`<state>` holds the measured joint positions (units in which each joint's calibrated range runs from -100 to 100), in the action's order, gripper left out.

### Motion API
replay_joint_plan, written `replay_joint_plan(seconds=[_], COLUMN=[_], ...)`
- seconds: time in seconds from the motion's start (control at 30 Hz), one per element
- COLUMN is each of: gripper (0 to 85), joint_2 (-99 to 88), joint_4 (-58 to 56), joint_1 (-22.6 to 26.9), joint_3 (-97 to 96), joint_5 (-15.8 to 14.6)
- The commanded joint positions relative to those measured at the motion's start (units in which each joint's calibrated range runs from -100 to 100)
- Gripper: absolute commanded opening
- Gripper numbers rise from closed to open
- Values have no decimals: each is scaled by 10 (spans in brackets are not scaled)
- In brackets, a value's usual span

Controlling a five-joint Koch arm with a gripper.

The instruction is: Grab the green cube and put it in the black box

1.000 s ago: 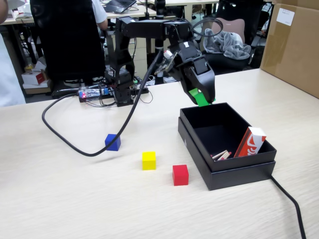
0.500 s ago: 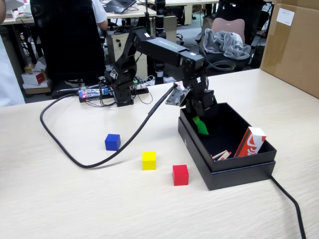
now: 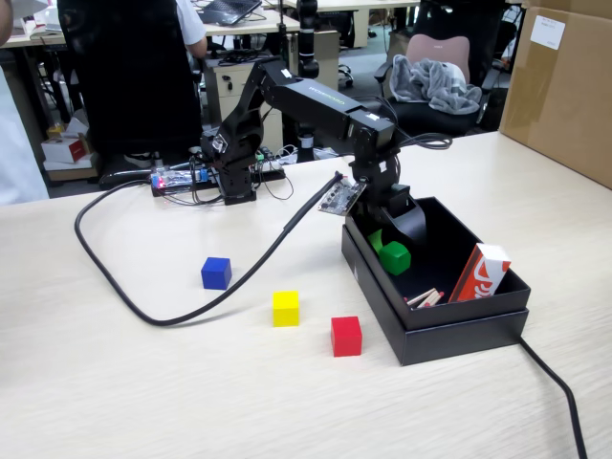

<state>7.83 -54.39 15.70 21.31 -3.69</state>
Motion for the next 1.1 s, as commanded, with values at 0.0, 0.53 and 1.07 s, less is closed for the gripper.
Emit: replay_joint_plan(seconds=[0.0,0.53,1.07], gripper=[456,457,484], joint_2=[-113,-555,-881], joint_4=[5,-2,80], joint_1=[0,-66,-144], joint_3=[36,-96,-481], joint_5=[2,6,4])
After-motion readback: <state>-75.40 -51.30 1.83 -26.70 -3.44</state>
